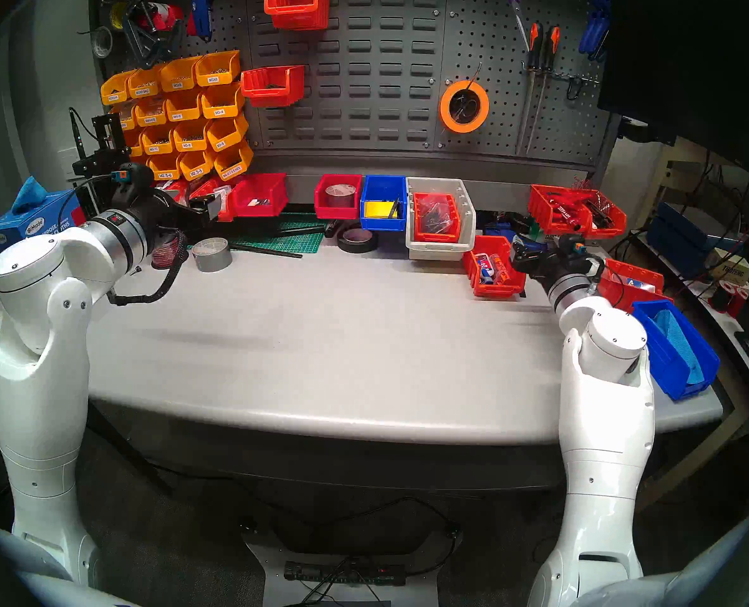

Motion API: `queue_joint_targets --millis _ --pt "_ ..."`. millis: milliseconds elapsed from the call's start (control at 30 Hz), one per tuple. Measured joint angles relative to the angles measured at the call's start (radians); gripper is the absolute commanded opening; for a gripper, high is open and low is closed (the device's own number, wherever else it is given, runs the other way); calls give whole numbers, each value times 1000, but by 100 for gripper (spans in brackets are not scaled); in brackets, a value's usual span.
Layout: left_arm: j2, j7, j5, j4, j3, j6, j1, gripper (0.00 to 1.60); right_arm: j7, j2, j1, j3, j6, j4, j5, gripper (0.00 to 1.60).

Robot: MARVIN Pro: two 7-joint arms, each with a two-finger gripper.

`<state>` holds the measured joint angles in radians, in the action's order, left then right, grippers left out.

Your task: Hang all the unorganized tool boxes onto the wall

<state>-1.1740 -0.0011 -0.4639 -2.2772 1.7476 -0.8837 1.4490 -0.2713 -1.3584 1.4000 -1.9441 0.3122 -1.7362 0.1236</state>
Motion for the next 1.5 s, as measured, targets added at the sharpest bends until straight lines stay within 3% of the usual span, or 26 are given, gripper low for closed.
queue_joint_targets --millis 200,433,800,1167,1500 --pt "1 1 -2 0 0 0 0 160 -12 25 -45 -17 103 -32 28 160" --pt "3 4 -3 0 -1 1 0 160 -26 26 -42 -9 246 -98 60 160" --pt "4 7 -5 0 -2 2 1 160 27 0 -53 -28 440 -168 84 160" --pt "5 9 -6 0 -2 3 1 160 34 9 -64 -30 523 -179 98 160" --pt "6 11 -8 0 -3 4 2 160 22 14 -30 -3 527 -176 90 160"
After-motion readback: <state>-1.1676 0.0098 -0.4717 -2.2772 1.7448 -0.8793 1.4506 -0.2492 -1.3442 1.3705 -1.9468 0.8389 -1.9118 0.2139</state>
